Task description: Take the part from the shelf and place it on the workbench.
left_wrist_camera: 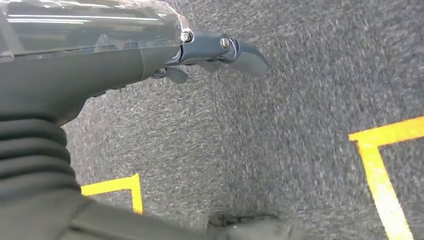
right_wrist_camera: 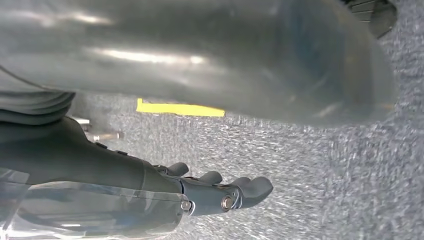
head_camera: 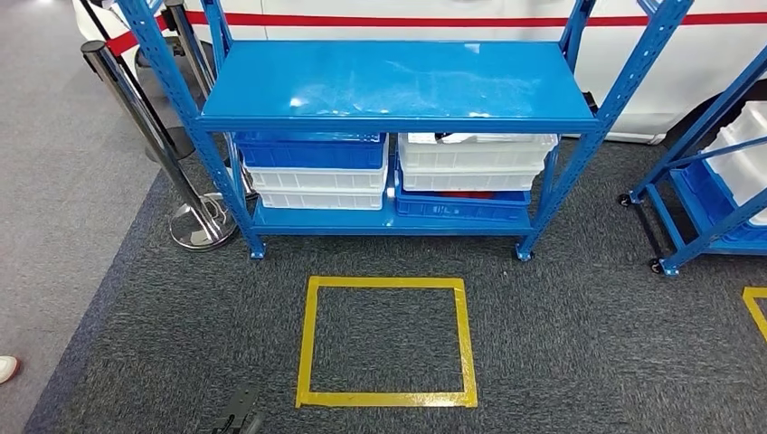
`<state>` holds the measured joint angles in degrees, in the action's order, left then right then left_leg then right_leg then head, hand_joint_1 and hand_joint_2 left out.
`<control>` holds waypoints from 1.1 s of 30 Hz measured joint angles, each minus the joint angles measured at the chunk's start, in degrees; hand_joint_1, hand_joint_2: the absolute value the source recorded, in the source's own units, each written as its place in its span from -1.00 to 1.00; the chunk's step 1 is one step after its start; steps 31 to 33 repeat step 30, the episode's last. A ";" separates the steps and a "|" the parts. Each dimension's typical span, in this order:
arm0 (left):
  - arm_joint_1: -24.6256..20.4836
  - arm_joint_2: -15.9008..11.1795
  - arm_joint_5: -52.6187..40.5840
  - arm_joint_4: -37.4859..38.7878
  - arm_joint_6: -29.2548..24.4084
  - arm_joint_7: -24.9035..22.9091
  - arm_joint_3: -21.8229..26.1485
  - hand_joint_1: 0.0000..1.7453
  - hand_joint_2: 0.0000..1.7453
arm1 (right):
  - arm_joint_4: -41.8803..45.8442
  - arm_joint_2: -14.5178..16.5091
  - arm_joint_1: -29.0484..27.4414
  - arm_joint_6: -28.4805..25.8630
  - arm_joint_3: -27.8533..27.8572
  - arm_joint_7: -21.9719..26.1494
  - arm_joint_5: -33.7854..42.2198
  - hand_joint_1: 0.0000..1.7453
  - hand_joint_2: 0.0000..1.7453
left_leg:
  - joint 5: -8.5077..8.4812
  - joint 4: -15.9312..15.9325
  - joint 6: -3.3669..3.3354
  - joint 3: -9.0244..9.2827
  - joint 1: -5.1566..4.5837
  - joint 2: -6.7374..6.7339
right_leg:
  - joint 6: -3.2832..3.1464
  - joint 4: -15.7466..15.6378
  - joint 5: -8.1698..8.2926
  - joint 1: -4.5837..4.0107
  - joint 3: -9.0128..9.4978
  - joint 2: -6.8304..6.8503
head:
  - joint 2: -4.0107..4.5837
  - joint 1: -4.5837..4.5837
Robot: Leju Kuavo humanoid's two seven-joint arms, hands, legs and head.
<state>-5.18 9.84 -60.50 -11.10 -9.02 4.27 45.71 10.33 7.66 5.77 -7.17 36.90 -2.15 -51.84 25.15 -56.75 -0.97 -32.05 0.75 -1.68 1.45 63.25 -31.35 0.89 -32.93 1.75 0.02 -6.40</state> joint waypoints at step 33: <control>4.87 -1.07 13.08 -0.09 2.42 -2.90 -8.07 -1.00 -1.00 | 4.67 -0.95 -0.83 0.65 -7.22 -0.28 10.19 -1.00 -1.00 | 0.53 0.16 -0.11 0.81 -0.20 1.62 | -0.86 -3.09 2.98 -0.72 0.22 -1.40 | 0.00 -0.01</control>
